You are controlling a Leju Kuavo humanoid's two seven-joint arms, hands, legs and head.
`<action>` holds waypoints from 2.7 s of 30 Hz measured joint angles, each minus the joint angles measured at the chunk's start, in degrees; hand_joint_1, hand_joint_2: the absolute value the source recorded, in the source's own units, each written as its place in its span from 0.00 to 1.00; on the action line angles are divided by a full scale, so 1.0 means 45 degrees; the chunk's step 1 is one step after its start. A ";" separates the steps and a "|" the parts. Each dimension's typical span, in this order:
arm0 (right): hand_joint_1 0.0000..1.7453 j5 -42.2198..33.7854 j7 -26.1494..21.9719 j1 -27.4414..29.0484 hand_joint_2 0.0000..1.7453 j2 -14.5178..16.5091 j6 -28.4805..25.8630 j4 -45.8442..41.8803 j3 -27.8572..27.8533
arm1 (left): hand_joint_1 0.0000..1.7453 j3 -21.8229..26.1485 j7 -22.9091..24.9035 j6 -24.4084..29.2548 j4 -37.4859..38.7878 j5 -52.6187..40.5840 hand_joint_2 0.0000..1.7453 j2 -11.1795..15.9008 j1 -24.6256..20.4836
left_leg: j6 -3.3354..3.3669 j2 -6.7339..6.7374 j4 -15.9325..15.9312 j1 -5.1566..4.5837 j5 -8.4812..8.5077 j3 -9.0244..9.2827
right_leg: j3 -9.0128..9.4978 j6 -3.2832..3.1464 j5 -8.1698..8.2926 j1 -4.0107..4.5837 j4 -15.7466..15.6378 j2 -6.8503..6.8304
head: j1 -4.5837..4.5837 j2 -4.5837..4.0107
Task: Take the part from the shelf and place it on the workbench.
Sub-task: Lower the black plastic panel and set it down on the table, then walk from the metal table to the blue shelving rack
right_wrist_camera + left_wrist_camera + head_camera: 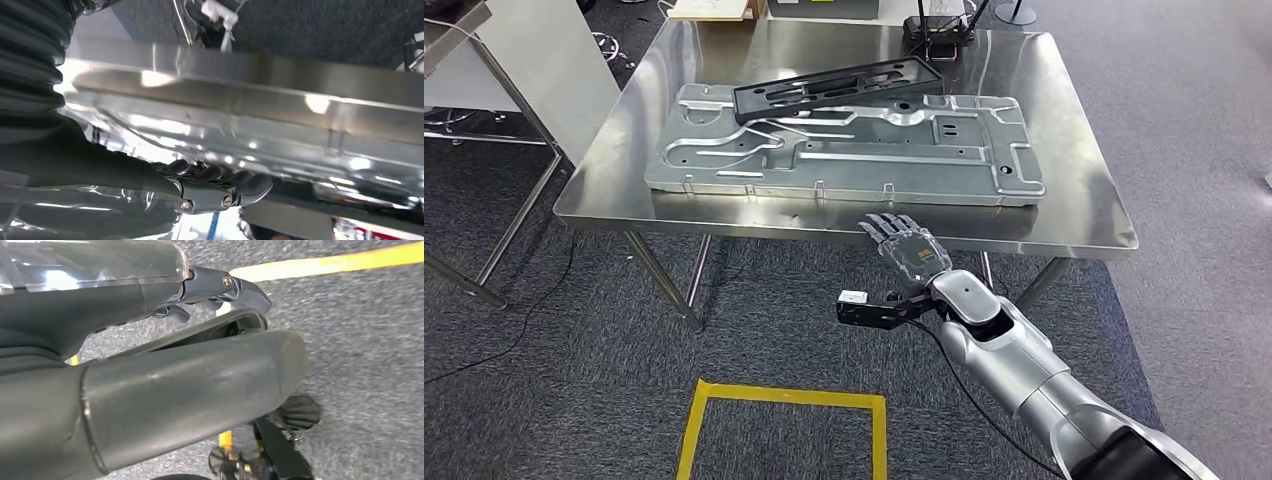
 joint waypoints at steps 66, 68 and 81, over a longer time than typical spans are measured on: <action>0.00 -0.9691 -0.0124 0.8863 0.00 0.0940 0.2925 1.0202 -0.8735 | 0.00 0.0925 0.0220 0.1199 0.0114 0.0397 0.00 -0.0333 -0.0128 | -0.0247 -0.1064 -0.0316 -0.0160 -0.1237 0.1588 | 0.0364 -0.0281 0.0277 -0.0069 -0.1645 0.0450 | -0.0017 0.0004; 0.00 -0.9687 -0.0124 0.8865 0.00 0.0980 0.2960 1.0207 -0.8736 | 0.00 0.0920 0.0225 0.1224 0.0140 0.0391 0.00 -0.0321 -0.0142 | -0.0366 -0.0790 0.0397 -0.0153 -0.1721 0.1230 | 0.0335 -0.0473 0.0383 -0.0133 -0.1750 0.0141 | -0.0048 0.0002; 0.00 -0.9971 0.0056 0.8849 0.00 0.1151 0.2916 1.0288 -0.8893 | 0.00 0.2337 0.0485 0.1147 0.0050 0.3136 0.00 -0.0347 -0.0104 | -0.0139 0.0452 -0.0487 -0.0156 -0.1435 0.1959 | 0.0311 -0.0110 0.0328 0.0038 -0.1597 -0.1410 | -0.0062 0.0002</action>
